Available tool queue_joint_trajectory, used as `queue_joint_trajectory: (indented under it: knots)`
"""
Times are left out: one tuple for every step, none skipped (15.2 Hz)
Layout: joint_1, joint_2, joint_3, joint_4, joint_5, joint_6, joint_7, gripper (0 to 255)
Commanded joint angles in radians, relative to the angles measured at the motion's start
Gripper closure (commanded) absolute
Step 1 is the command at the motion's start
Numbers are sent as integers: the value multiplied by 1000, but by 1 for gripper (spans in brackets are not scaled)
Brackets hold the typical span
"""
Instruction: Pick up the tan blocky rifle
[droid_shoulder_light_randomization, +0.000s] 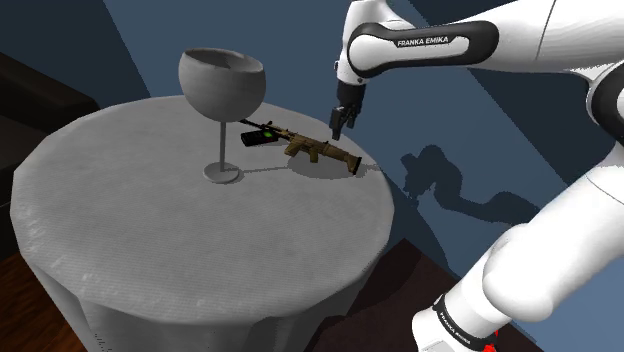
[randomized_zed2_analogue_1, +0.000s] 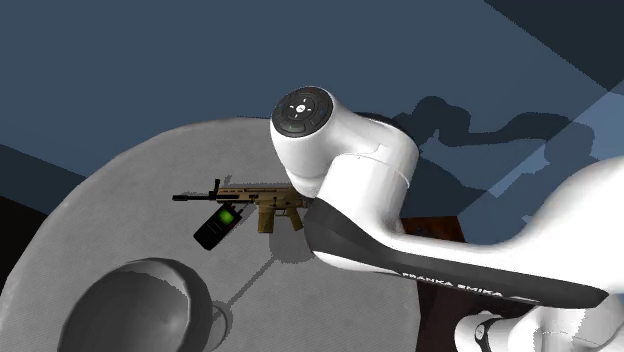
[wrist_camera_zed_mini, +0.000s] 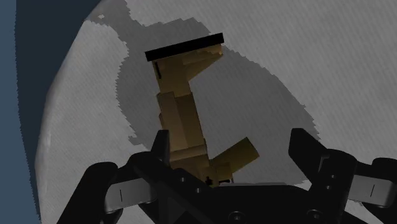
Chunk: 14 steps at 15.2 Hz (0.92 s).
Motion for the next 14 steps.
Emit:
queue_joint_trajectory:
  knots:
    - [0, 75, 0, 54, -5, 22, -17, 0]
    - [1, 114, 0, 91, -6, 25, -25, 0]
    - [1, 153, 1, 130, -8, 27, -33, 0]
    - [2, 193, 2, 170, -10, 27, -41, 0]
    - [3, 233, 3, 212, -11, 26, -49, 0]
    - [4, 274, 4, 256, -13, 23, -57, 0]
    - [6, 315, 6, 302, -15, 19, -66, 0]
    - [7, 357, 7, 350, -17, 14, -74, 0]
    - [9, 400, 8, 400, -18, 7, -83, 0]
    - [11, 443, 10, 453, -20, -2, -92, 0]
    - [14, 488, 11, 509, -22, -13, -101, 0]
    - [16, 535, 12, 569, -24, -25, -110, 0]
    - [19, 583, 13, 634, -26, -41, -120, 0]
    - [23, 634, 14, 703, -28, -59, -130, 0]
